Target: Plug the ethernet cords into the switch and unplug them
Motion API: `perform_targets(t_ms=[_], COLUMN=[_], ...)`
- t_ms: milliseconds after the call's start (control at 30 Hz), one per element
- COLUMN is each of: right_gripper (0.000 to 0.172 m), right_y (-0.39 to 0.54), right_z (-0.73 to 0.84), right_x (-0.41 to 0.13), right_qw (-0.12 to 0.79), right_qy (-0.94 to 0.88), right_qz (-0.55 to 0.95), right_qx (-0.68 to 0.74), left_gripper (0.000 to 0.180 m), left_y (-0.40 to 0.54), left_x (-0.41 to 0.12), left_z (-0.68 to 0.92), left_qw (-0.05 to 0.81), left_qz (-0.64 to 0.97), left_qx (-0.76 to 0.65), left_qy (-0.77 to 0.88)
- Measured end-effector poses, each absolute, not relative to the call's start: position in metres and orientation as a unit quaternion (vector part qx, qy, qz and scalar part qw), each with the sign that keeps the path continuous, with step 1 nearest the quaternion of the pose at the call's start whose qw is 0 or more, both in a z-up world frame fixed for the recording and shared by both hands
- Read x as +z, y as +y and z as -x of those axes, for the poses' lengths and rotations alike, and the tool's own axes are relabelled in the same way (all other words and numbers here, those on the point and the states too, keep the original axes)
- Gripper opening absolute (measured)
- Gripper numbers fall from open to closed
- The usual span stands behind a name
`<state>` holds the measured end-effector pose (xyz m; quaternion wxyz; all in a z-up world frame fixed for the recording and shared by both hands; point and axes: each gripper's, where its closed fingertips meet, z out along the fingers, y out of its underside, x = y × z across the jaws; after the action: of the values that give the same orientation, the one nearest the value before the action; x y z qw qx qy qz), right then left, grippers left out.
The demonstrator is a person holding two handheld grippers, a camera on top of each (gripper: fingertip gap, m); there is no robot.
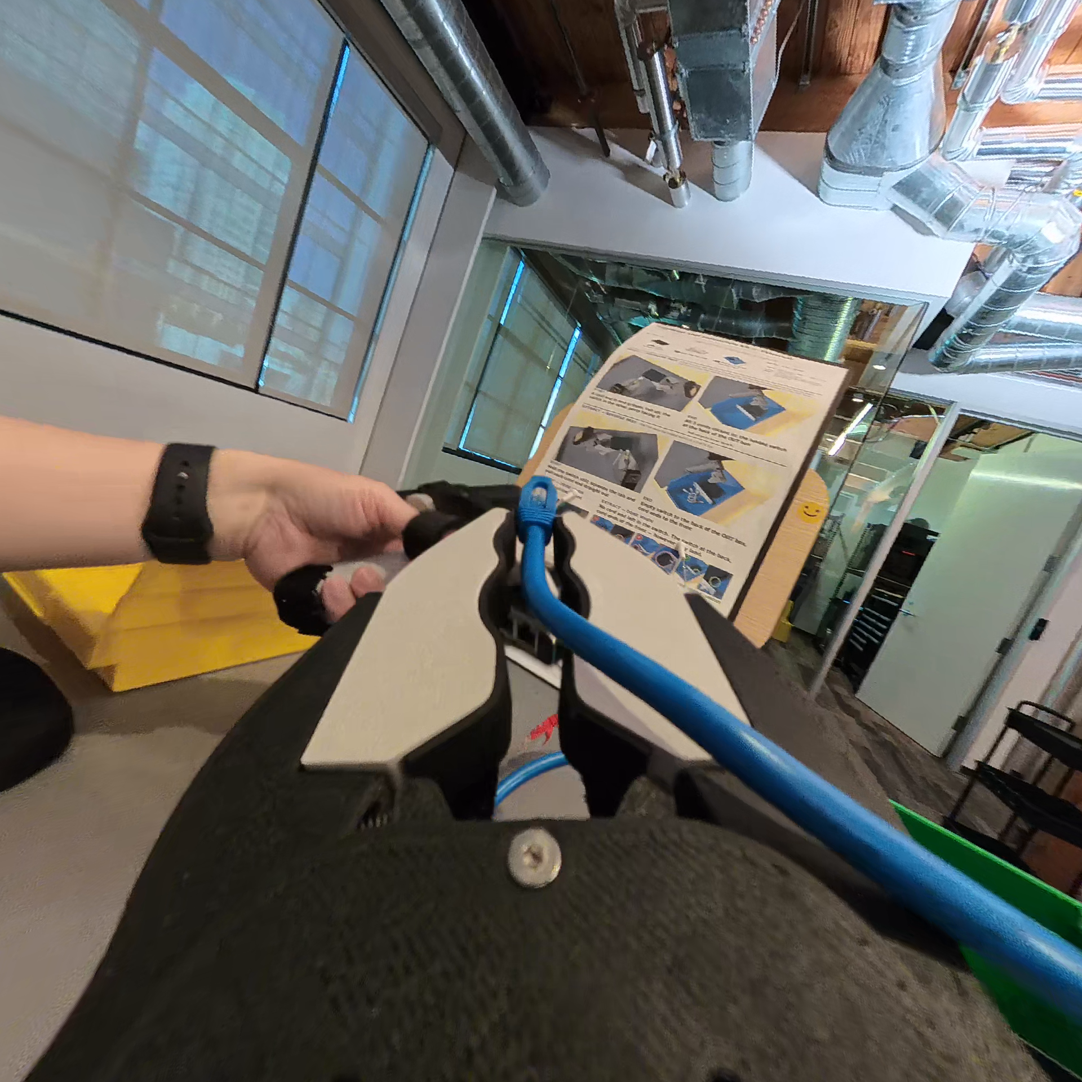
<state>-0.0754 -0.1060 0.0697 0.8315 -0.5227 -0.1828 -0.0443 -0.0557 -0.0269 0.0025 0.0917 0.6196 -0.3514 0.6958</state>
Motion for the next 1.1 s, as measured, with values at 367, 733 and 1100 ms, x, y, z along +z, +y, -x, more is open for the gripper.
perform_targets(t_ms=[367, 733, 1100], right_gripper=[0.012, 0.012, 0.012], right_y=[-0.080, -0.068, -0.032], right_z=[0.075, 0.073, 0.085], right_x=[0.047, 0.091, 0.097], right_qw=[0.788, 0.793, 0.776], right_qy=[-0.192, -0.211, -0.273], right_qz=[0.557, 0.506, 0.477], right_qx=[-0.179, -0.267, -0.310], left_gripper=[0.024, 0.024, 0.024], left_y=[-0.024, -0.020, 0.014], left_x=[0.081, 0.120, 0.118], left_z=[0.050, 0.073, 0.093], left_qw=[0.000, 0.018, -0.041], left_qz=[-0.471, -0.350, -0.380], left_qx=[0.840, 0.911, 0.906], left_qy=[-0.268, -0.217, -0.182])
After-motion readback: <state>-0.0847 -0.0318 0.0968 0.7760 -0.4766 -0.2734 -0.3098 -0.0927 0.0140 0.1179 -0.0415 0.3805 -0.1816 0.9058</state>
